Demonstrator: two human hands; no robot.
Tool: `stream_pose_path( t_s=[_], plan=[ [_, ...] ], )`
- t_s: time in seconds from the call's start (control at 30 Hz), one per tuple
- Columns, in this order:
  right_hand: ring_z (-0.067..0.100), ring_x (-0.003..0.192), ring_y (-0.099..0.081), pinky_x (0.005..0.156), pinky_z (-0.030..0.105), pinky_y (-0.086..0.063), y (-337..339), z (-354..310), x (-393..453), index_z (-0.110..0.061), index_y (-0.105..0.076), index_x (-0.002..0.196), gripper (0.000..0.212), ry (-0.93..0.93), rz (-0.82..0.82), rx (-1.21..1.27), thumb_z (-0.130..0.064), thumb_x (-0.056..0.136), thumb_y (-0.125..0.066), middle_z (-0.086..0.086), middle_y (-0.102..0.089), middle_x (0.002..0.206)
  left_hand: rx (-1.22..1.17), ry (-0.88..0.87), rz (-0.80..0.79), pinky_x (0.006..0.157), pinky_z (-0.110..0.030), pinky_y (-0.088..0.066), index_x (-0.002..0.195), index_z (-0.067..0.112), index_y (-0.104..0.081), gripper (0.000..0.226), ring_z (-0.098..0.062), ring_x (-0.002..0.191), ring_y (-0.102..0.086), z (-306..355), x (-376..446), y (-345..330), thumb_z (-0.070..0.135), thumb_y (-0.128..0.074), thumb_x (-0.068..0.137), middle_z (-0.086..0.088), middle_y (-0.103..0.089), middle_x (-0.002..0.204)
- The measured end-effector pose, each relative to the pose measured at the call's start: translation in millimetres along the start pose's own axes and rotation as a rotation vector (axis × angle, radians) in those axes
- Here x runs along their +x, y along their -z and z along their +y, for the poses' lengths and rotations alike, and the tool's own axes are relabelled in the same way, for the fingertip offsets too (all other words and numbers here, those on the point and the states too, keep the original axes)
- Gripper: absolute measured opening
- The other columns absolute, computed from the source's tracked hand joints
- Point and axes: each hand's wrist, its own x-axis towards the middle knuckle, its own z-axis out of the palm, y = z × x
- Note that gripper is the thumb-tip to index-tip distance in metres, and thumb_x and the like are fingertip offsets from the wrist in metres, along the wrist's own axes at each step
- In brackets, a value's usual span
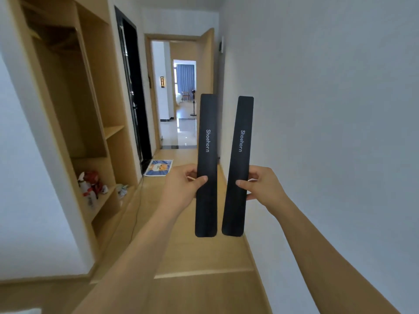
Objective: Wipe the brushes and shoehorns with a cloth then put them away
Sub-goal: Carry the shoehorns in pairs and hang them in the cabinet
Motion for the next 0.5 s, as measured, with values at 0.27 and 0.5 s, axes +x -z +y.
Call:
stream_pose_path(
  t_s=[0.27,0.5],
  plan=[
    [0.017,0.098,-0.068,0.070,0.033,-0.064,-31.4,23.4,203.8,-0.019,-0.068,0.115,0.027,0.092,-0.190,0.032,-0.009,0.090,-0.071,-0.003,-0.070,0.105,0.111,0.017,0.165,0.064,-0.024,-0.061,0.101,0.021,-0.071,0.013,-0.009,0.086,-0.068,-40.7,163.0,5.6,0.017,-0.069,0.089,0.008,-0.070,0.093],
    [0.015,0.098,-0.068,0.071,0.034,-0.063,-81.7,50.0,326.5,-0.033,-0.065,0.100,0.028,0.136,-0.323,0.072,-0.008,0.089,-0.071,-0.006,-0.070,0.104,0.139,0.069,0.228,0.075,-0.039,-0.062,0.105,0.016,-0.070,0.016,-0.016,0.094,-0.069,-95.3,259.1,16.1,0.016,-0.069,0.089,0.001,-0.071,0.101]
  ],
)
